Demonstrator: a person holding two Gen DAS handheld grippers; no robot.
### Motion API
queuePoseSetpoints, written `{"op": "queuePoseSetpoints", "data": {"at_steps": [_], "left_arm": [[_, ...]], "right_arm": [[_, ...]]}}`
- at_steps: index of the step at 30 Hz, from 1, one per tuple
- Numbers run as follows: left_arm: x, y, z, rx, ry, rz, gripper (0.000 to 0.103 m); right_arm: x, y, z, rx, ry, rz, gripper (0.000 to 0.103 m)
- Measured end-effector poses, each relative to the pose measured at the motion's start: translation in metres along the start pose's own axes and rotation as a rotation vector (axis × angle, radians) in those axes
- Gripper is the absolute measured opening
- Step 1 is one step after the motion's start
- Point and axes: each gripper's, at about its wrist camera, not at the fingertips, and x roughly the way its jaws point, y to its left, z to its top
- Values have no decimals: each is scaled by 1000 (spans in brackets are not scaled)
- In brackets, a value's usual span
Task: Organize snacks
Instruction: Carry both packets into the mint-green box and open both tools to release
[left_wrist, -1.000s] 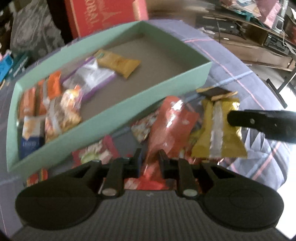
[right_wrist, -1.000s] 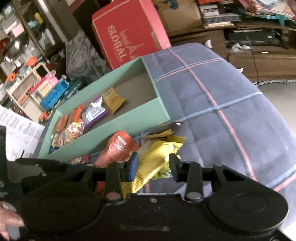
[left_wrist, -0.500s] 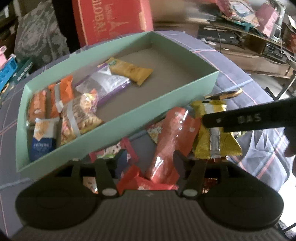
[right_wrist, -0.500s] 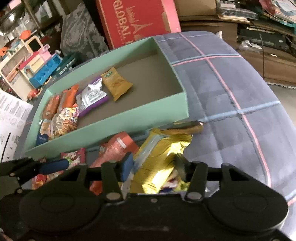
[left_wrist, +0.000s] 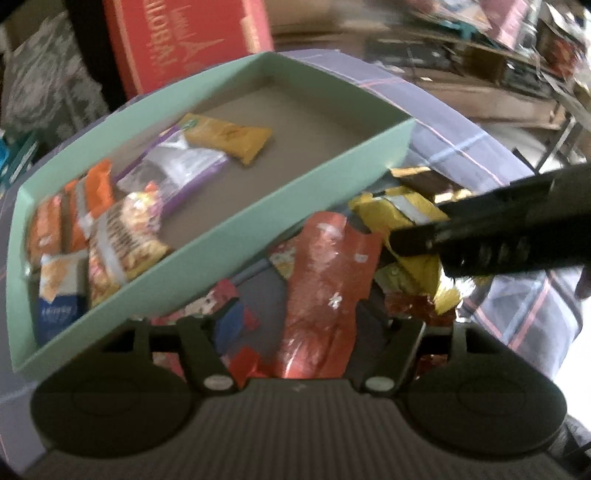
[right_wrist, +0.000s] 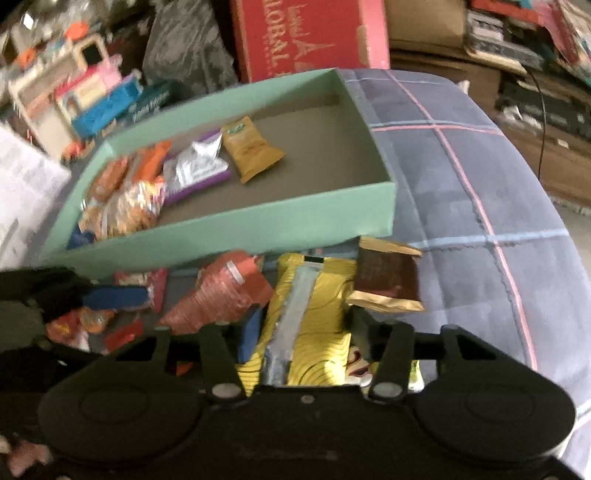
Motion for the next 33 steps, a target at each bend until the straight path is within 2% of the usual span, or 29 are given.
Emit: {"op": "queuePoseSetpoints", "data": {"at_steps": [5, 7, 9, 10, 11, 13, 16, 22, 33], "left_arm": [[14, -12, 2, 94, 10, 14, 70], [14, -18, 3, 139, -9, 14, 66], [11, -21, 5, 159, -10, -34, 32], [11, -22, 5, 147, -4, -49, 27], [10, -23, 6, 134, 2, -55, 14], [8, -21, 6, 86, 4, -32, 14], [1, -11, 6, -7, 12, -65, 14], [-19, 2, 4, -108, 15, -98, 15], [-48, 13, 5, -179, -22, -112, 15]], "right_arm": [[-3, -21, 0, 107, -14, 53, 49], [-1, -22, -1, 101, -13, 60, 49], [-2, -22, -3, 91, -17, 60, 49], [-2, -21, -3, 89, -19, 60, 49], [-1, -21, -3, 86, -20, 59, 49], [-4, -21, -5, 79, -32, 54, 48], [-8, -19, -6, 78, -50, 56, 45], [-18, -25, -6, 120, -65, 83, 42], [-52, -14, 0, 120, -111, 145, 42]]}}
